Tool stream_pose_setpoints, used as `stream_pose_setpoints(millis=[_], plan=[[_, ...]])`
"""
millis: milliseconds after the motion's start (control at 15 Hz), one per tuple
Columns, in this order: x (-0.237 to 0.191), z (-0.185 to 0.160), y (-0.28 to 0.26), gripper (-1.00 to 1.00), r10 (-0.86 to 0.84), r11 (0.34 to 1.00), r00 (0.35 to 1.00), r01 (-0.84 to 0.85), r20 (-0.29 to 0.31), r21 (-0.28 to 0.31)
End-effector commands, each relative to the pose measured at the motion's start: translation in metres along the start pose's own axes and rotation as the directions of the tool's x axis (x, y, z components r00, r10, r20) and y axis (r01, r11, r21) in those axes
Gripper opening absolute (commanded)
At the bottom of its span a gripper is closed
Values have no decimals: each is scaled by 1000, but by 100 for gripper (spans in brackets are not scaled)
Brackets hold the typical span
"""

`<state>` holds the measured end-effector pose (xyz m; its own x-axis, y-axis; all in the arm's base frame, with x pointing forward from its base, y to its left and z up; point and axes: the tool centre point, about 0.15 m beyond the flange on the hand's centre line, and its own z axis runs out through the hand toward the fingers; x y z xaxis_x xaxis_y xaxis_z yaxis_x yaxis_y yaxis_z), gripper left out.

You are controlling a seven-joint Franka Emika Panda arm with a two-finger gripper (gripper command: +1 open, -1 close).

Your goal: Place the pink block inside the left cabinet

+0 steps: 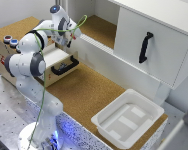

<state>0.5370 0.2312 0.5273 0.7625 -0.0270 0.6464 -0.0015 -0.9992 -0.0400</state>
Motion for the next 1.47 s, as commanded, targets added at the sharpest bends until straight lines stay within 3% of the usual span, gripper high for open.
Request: stream_pose_setpoints(millis=[0, 67, 200, 533, 800, 1133, 1200, 1400], plan=[[87, 75, -7, -100, 43, 977, 985, -6, 169, -212], [93, 88, 2, -100, 48, 984, 978, -10, 205, -179], [100, 104, 13, -100, 63, 985, 970, -22, 234, -173], [106, 120, 23, -100, 47, 984, 970, -4, 238, -178], [80, 122, 18, -100, 16, 978, 973, 33, 231, -207], [61, 132, 37, -100, 46, 981, 966, 4, 255, -195], [60, 136, 41, 100, 50, 983, 963, -1, 266, -182], [51, 141, 37, 100, 15, 984, 972, 28, 235, -177]])
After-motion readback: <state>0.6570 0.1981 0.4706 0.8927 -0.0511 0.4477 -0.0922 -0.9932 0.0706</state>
